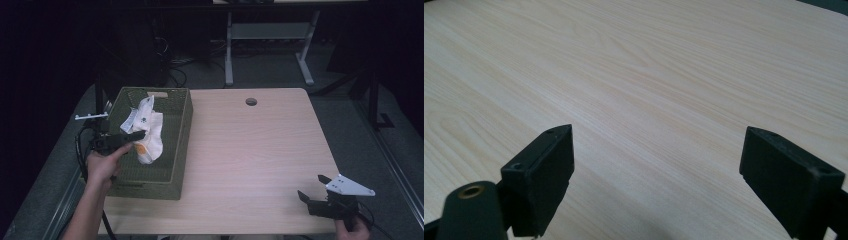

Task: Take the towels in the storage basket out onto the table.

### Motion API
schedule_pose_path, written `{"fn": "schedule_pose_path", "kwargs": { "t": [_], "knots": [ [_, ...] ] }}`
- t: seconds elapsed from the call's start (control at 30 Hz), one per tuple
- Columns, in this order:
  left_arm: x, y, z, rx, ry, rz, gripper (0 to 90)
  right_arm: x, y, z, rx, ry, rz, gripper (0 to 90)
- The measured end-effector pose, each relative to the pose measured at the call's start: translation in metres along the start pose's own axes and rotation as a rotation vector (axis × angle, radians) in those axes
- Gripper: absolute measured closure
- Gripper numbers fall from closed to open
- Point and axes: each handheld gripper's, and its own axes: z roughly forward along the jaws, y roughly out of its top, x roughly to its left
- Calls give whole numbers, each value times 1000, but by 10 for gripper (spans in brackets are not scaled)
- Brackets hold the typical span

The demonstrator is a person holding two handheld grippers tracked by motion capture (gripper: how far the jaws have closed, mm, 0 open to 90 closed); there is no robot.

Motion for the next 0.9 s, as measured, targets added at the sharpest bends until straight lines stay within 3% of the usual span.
{"fn": "schedule_pose_path", "kwargs": {
  "t": [0.23, 0.43, 0.63, 0.7, 0.9],
  "knots": [
    [-4, 2, 3, -37, -64, 4, 730, 1, 1, 1, -2, -7, -2, 139],
    [-9, 4, 4, -53, -79, -5, 730, 3, 3, 2, -2, -2, -17, 139],
    [-17, 9, 5, -87, -99, -14, 730, 1, 0, -1, -12, -13, 4, 139],
    [-18, 11, 6, -96, -126, -16, 730, 0, 0, -2, -13, -18, 8, 139],
    [-29, 14, 13, -79, -137, 9, 730, 1, 0, -1, -12, -21, 2, 139]
  ]
}}
